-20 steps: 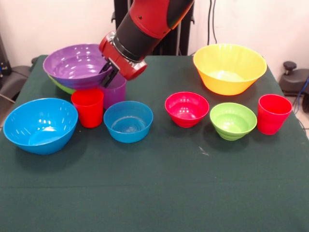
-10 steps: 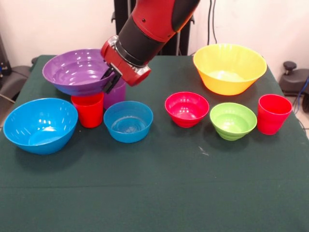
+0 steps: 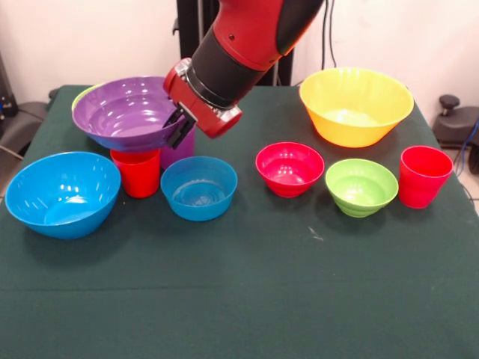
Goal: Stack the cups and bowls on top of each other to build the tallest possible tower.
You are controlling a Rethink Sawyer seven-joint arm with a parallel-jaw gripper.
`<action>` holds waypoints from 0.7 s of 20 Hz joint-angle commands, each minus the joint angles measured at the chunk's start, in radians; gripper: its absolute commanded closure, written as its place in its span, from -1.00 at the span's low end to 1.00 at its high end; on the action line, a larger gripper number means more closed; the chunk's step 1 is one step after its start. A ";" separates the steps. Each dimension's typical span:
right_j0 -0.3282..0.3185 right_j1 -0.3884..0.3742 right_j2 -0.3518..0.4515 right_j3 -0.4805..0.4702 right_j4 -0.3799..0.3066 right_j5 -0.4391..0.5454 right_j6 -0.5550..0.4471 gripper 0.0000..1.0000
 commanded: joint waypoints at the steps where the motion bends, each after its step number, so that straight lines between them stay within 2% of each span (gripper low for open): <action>1: -0.012 0.060 0.132 -0.037 -0.013 0.073 -0.041 1.00; 14: -0.010 0.058 0.126 0.002 -0.023 0.017 -0.026 1.00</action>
